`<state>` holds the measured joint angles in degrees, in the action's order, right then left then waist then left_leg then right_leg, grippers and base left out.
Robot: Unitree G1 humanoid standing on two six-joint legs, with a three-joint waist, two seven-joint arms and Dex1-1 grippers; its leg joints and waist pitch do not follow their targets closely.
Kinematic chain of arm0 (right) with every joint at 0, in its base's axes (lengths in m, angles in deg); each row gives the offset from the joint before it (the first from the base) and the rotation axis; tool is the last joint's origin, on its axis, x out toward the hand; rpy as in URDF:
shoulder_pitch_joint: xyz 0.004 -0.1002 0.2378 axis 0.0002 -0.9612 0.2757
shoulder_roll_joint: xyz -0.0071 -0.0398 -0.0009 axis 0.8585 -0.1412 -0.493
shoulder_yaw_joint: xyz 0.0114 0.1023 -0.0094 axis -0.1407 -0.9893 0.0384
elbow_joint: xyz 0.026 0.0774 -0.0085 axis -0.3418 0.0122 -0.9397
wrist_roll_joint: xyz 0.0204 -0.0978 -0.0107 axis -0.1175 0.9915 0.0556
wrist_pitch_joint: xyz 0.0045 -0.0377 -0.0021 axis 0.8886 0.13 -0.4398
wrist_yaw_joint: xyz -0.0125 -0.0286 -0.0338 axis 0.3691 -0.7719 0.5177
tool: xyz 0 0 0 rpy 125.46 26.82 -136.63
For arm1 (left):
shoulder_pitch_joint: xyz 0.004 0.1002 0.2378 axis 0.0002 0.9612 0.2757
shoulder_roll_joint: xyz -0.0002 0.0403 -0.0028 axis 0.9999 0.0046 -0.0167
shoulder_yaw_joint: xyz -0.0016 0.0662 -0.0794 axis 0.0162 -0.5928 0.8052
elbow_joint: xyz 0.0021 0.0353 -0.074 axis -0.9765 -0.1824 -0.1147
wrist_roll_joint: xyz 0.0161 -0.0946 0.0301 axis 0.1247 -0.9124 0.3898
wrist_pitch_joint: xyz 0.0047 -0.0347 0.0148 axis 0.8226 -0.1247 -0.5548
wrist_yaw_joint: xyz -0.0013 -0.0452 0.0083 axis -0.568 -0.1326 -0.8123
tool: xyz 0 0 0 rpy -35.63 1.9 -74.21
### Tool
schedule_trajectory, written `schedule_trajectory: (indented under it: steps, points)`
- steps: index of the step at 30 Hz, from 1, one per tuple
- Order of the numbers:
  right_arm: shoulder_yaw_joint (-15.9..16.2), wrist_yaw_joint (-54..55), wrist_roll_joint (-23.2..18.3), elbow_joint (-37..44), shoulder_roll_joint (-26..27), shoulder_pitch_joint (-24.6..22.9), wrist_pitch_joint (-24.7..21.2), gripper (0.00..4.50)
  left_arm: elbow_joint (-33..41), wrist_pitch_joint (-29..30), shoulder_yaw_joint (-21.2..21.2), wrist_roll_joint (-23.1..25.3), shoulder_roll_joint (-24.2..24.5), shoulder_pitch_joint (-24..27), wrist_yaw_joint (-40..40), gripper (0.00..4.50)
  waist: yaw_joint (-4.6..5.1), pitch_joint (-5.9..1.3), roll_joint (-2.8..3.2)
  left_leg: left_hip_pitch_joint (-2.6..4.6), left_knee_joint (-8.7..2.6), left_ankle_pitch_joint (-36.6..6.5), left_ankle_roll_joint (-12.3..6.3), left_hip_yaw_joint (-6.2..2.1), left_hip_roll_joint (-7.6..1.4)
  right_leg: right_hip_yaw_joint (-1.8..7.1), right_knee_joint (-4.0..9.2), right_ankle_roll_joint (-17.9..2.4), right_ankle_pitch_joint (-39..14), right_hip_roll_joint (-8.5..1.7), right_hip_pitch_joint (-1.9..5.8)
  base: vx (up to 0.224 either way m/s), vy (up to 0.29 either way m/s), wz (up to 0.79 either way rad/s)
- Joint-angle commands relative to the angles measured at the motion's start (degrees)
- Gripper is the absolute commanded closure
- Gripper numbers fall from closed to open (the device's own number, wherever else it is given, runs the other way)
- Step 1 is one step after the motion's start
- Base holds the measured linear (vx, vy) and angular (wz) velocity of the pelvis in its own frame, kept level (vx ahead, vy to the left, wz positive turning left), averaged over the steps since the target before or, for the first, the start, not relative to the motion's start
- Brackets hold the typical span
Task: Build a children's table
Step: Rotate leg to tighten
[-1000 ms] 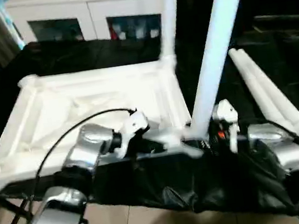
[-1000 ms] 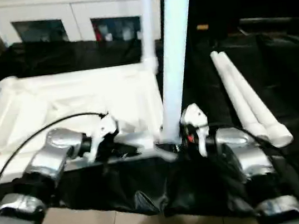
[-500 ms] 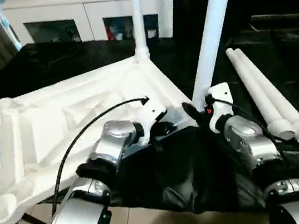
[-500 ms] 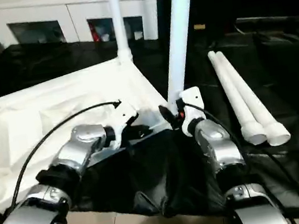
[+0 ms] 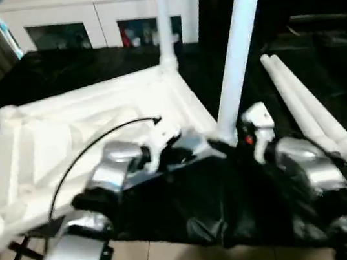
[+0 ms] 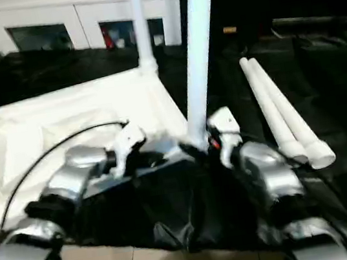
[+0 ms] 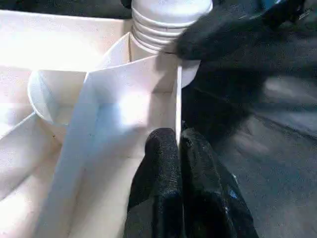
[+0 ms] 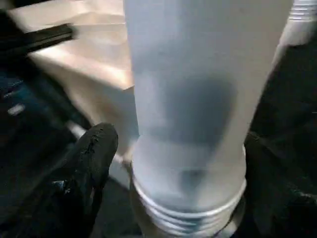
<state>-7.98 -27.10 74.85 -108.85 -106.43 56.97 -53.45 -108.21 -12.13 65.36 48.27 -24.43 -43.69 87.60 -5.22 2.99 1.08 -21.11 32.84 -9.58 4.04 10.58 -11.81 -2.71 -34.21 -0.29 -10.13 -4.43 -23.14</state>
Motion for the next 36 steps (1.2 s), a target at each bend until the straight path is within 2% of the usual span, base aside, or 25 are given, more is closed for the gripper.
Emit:
schedule_trajectory:
  steps: [1,2,3,4,6,8,11,18,21,23,26,28,30,31,35,36]
  points:
    - [6.27,-8.58,-1.18,3.37,1.31,-0.7,-0.7,0.63,3.24,-1.97,-0.91,-2.93,-1.64,-0.58,2.44,4.5,-0.31,-3.77,-0.55,0.49,-3.35,-12.36,-4.5,-0.14,-1.38,1.69,3.7,-14.56,-8.58,-3.23,3.2,0.0,0.0,0.0]
    - [6.44,-9.86,-1.26,3.76,0.79,-0.93,-0.82,0.63,3.38,-2.0,-1.0,-3.02,-1.27,-0.49,3.28,4.5,-0.27,-3.82,-0.53,0.46,-3.32,-12.15,-4.47,-0.11,-1.41,1.71,3.59,-14.86,-8.15,-3.26,3.12,0.0,0.0,0.0]
    - [6.99,-11.87,-1.4,4.59,-0.15,-1.36,-1.19,0.86,3.54,-1.83,-1.07,-3.1,-0.74,-0.37,4.25,4.5,-0.27,-3.81,-0.55,0.44,-3.27,-11.97,-4.49,-0.07,-1.36,1.71,3.6,-15.06,-7.82,-3.25,3.1,0.0,0.0,0.0]
    - [7.77,-14.16,-1.42,5.57,-1.27,-1.85,-1.75,0.92,3.61,-1.78,-1.19,-3.07,-0.07,-0.26,5.35,4.5,-0.51,-3.88,-0.55,0.62,-3.22,-11.73,-4.62,-0.06,-1.42,1.74,3.56,-15.18,-7.46,-3.22,3.08,0.0,0.0,0.0]
    - [8.53,-15.77,-1.22,6.36,-2.16,-2.26,-1.99,0.97,3.64,-1.77,-1.3,-2.98,0.49,-0.16,6.37,4.5,-0.68,-3.86,-0.59,0.53,-3.22,-11.35,-4.75,-0.05,-1.42,1.73,3.49,-15.37,-7.0,-3.28,3.08,0.0,0.0,0.0]
    - [9.33,-17.33,-1.02,7.4,-2.96,-2.79,-2.35,1.21,3.35,-2.05,-1.31,-2.83,1.13,-0.16,7.47,4.5,-0.9,-3.82,-0.62,0.58,-3.26,-11.55,-4.63,-0.08,-1.44,1.73,3.54,-15.07,-7.71,-3.31,3.03,0.0,0.0,0.0]
    - [9.87,-18.53,-1.2,8.59,-3.43,-3.33,-3.03,1.48,2.84,-2.34,-1.24,-2.69,1.86,-0.24,8.85,4.5,-0.98,-3.84,-0.69,0.62,-3.28,-11.62,-4.32,-0.09,-1.44,1.72,3.55,-14.92,-8.27,-3.31,2.99,0.0,0.0,0.0]
    - [10.39,-18.69,-1.0,9.48,-3.12,-3.97,-3.3,1.78,2.28,-2.91,-0.8,-2.7,1.74,-0.38,7.68,4.5,-1.17,-3.91,-0.83,0.53,-3.2,-10.77,-4.14,-0.09,-1.4,1.73,3.4,-14.67,-7.82,-3.36,3.05,0.0,0.0,0.0]
    - [8.7,-12.7,-0.02,7.6,-0.99,-3.39,-2.85,1.8,1.48,-2.92,-0.1,-2.33,0.33,-0.82,3.74,4.5,-1.18,-3.81,-0.82,0.52,-3.23,-10.81,-4.03,-0.09,-1.36,1.72,3.49,-14.49,-8.43,-3.38,2.95,0.0,0.0,0.0]
    - [5.42,-1.41,1.57,3.03,2.46,-1.37,-3.42,1.81,0.09,-2.83,1.28,-2.18,-2.01,-1.86,-2.12,4.5,-0.9,-3.61,-0.83,0.62,-3.43,-12.27,-3.03,-0.11,-1.33,1.76,3.77,-13.98,-11.46,-3.47,2.63,0.0,0.0,0.0]
    - [3.52,5.52,2.4,0.07,4.43,-0.02,-3.53,1.82,-0.85,-2.55,1.84,-1.86,-3.58,-2.83,-6.05,4.5,-0.25,-3.49,-1.02,0.92,-3.67,-14.94,-1.16,-0.34,-1.13,1.81,4.43,-12.21,-17.29,-3.56,2.58,0.0,0.0,0.0]
    - [2.21,14.63,4.33,-3.48,6.7,1.4,-2.78,1.83,-1.57,-1.53,2.15,-1.3,-5.81,-4.09,-10.76,4.5,0.14,-3.51,-0.9,0.93,-3.71,-15.06,-0.57,-0.38,-1.06,1.9,4.47,-11.71,-17.95,-3.54,2.42,0.0,0.0,0.0]
    - [1.51,18.68,4.72,-5.0,8.16,1.98,-2.79,1.83,-1.77,-0.85,2.07,-0.87,-7.03,-4.71,-12.99,4.5,0.36,-3.52,-0.84,0.86,-3.68,-14.61,-0.56,-0.36,-0.99,1.92,4.51,-11.45,-17.17,-3.44,2.45,0.0,0.0,0.0]
    - [0.53,23.27,4.78,-6.44,10.01,2.61,-2.97,1.83,-1.99,0.14,2.18,-0.51,-8.39,-5.43,-15.99,4.5,0.27,-3.76,-0.77,0.76,-3.53,-13.35,-0.92,-0.32,-0.95,1.99,4.23,-11.62,-14.67,-3.4,2.64,0.0,0.0,0.0]
    - [-0.58,28.57,5.24,-8.49,13.74,3.63,-1.79,1.83,-1.96,0.83,2.06,-0.06,-10.91,-6.15,-19.59,4.5,0.31,-3.97,-0.68,0.55,-3.32,-10.76,-1.93,-0.26,-0.87,1.95,3.69,-12.95,-8.43,-3.2,2.82,0.0,0.0,0.0]
    - [-0.68,28.55,5.02,-8.67,14.29,3.77,-1.48,1.27,-1.85,0.67,1.91,-0.07,-11.3,-6.06,-19.45,4.5,0.24,-4.08,-0.6,0.54,-3.26,-10.36,-2.11,-0.26,-0.83,1.9,3.58,-13.18,-7.54,-3.23,2.93,0.0,0.0,0.0]
